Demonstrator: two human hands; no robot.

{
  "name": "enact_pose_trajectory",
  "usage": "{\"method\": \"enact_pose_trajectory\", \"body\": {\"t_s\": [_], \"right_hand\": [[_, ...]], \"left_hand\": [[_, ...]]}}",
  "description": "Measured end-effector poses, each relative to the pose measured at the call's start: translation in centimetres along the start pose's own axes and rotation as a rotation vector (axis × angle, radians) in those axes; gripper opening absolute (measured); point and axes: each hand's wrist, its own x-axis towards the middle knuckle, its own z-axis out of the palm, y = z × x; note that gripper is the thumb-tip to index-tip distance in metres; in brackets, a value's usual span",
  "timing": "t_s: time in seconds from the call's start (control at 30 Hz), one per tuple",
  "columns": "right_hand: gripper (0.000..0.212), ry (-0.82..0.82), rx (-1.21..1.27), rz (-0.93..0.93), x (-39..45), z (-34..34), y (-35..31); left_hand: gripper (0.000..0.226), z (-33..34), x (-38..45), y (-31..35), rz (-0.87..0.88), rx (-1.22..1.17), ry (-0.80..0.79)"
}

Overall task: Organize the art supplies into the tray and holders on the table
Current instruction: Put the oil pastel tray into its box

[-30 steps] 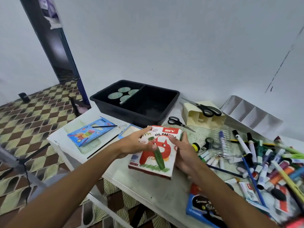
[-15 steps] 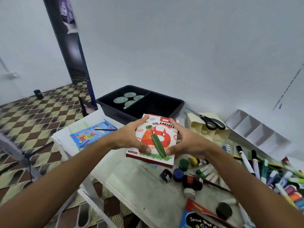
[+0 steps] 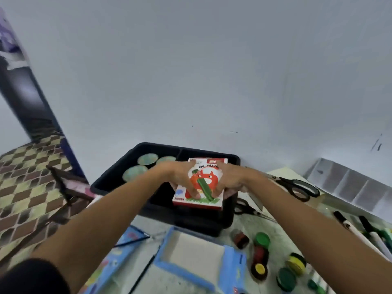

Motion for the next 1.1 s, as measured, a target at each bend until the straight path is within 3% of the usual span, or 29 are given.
{"method": "enact_pose_trajectory", "body": {"t_s": [0.1, 0.27, 0.43, 0.53, 0.63, 0.7, 0.77, 0.93, 1.1], "right_hand": [[0.053, 0.018, -0.186, 0.139, 3.3, 0.9, 0.2], [0.067, 0.019, -0.775, 0.256, 6.8, 3.0, 0.7], [0.062, -0.045, -0.975, 0.304, 8.3, 4.4, 1.3], [0.045, 0.125, -1.034, 0.172, 8.2, 4.7, 1.9], [0.037, 0.351, -1.092, -0.072, 6.7, 3.7, 2.9], [0.038, 0.45, -1.196, -0.121, 5.6, 2.4, 3.9], [0.041, 0.535, -1.152, -0.084, 4.4, 1.2, 5.0], [0.047, 0.629, -0.673, -0.082, 3.7, 2.0, 6.2], [0.048, 0.667, -0.547, -0.113, 3.9, 2.1, 6.8]], "left_hand": [[0.111, 0.9, 3.9, -1.1, -0.036, 0.023, -0.091], [0.134, 2.7, 7.7, -2.6, -0.008, 0.262, -0.075], [0.118, 4.0, 9.2, -3.1, 0.008, 0.45, 0.012], [0.109, 3.8, 8.8, -3.1, 0.061, 0.642, 0.041], [0.116, 3.8, 8.4, -3.9, 0.301, 0.624, 0.022], [0.111, 4.2, 8.0, -4.6, 0.451, 0.661, -0.02], [0.102, 5.2, 8.3, -4.9, 0.502, 0.759, -0.054], [0.098, 6.3, 9.0, -4.8, 0.478, 0.821, -0.028], [0.1, 6.7, 8.9, -3.7, 0.474, 0.847, -0.01]]}}
